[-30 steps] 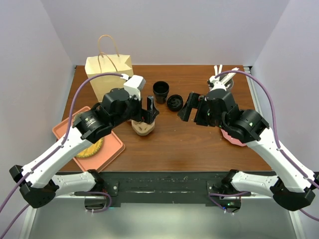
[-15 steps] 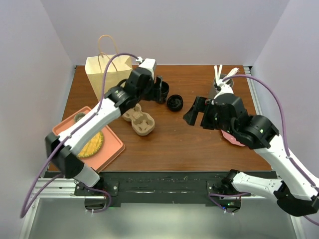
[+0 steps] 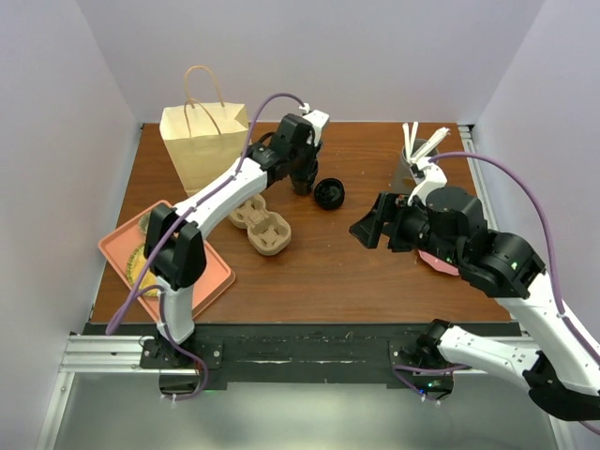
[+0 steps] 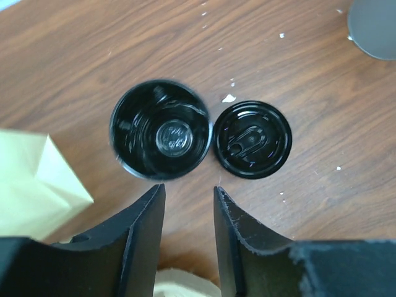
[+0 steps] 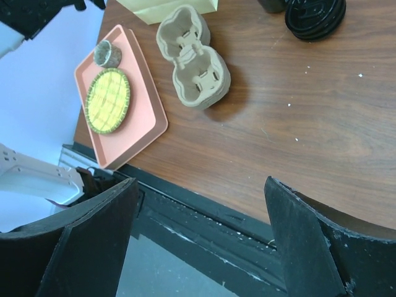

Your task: Pack the takeout coffee

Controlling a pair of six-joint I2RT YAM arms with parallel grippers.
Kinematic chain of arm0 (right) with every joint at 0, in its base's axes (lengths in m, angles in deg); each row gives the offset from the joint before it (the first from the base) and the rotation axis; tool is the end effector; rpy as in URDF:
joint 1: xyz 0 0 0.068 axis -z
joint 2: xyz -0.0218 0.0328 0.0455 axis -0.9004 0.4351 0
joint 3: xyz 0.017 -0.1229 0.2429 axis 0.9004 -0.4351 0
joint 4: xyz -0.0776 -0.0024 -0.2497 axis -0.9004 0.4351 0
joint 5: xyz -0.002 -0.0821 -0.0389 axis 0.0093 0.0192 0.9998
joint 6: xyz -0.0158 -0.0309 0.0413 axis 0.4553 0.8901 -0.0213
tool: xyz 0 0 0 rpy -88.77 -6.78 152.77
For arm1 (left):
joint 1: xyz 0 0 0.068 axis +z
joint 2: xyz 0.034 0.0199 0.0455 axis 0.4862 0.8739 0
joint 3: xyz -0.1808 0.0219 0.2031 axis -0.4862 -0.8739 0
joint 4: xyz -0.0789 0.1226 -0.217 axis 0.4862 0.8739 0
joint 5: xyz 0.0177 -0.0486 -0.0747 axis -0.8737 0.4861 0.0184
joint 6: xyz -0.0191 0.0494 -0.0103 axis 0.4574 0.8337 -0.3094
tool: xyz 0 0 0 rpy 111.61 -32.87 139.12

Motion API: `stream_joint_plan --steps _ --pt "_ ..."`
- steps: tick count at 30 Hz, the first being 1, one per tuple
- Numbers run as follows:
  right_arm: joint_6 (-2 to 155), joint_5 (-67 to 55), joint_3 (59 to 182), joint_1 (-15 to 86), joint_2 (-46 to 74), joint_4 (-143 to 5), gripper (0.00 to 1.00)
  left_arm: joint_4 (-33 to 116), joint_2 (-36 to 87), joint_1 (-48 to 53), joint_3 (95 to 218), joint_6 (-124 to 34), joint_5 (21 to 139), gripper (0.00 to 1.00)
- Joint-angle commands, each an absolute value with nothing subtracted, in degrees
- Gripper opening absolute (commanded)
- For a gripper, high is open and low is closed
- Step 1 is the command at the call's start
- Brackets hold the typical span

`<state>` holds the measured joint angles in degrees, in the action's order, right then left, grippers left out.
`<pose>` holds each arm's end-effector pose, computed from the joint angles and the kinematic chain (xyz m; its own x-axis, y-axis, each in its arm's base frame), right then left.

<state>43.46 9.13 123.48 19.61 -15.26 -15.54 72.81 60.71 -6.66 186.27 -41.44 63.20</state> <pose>0.1070 0.0987 0.4351 -0.6374 0.2608 -0.7251 -0.2622 0.8114 0.5223 0.3697 -0.2594 0.3138 -0.5632 0.2413 -0.7903 0.4081 0.9129 -0.0121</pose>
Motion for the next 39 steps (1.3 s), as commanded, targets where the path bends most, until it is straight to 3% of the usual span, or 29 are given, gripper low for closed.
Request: stream_joint_plan --steps 1,11,39 --pt "45.04 7.98 123.64 19.74 -15.02 -17.25 0.87 69.90 63.17 -6.68 191.69 -34.32 67.14 0.39" --pt "44.87 7.27 123.99 19.74 -14.85 -16.89 0.87 69.90 67.04 -6.77 193.46 -30.70 71.18 0.33" --pt "45.48 7.27 124.96 19.74 -14.32 -15.84 0.87 71.49 72.31 -6.77 196.09 -28.34 67.93 0.26"
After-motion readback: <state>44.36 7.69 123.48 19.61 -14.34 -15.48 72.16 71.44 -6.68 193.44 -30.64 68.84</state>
